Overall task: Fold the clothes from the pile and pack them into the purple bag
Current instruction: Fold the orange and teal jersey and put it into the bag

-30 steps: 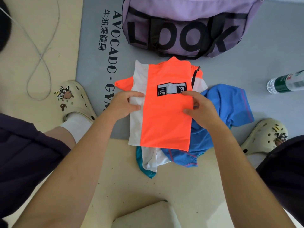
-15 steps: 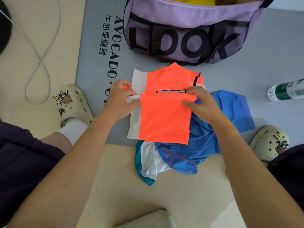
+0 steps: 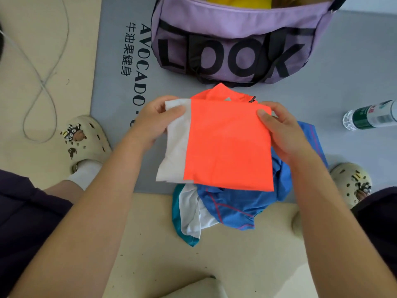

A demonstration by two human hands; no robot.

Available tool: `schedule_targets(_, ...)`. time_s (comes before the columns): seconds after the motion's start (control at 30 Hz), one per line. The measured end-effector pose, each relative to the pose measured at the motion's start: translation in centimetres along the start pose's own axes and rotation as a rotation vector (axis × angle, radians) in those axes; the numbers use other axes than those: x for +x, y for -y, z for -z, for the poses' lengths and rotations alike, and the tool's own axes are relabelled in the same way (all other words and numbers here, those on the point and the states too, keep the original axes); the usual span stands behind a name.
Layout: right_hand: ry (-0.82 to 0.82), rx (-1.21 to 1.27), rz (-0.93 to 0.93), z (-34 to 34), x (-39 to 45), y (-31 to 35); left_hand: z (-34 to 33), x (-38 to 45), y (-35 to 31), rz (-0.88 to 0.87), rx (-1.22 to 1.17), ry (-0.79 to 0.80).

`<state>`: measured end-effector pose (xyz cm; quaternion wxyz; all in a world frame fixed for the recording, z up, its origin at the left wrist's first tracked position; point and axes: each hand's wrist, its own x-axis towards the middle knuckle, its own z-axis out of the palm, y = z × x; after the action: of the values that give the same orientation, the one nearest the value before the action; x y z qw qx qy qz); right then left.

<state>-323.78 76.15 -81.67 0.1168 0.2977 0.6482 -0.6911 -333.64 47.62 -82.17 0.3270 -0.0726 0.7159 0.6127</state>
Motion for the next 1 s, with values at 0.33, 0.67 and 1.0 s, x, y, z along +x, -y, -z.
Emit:
schedule_targets(0.33,-0.3,-0.578,-0.088,-2.4,1.0,-5.4,-3.4,0.6,7.9,0.309,0.256,-0.147)
schedule_targets(0.67,-0.522,-0.601,0.111,-4.4,-3.9,-7.4,-5.2,-4.9,10.4,0.222,0.331,-0.559)
schedule_targets(1.0,-0.543,-0.433,-0.208,-5.0,-8.0,-10.7,-8.9,-6.8,9.4,0.691,-0.65,-0.47)
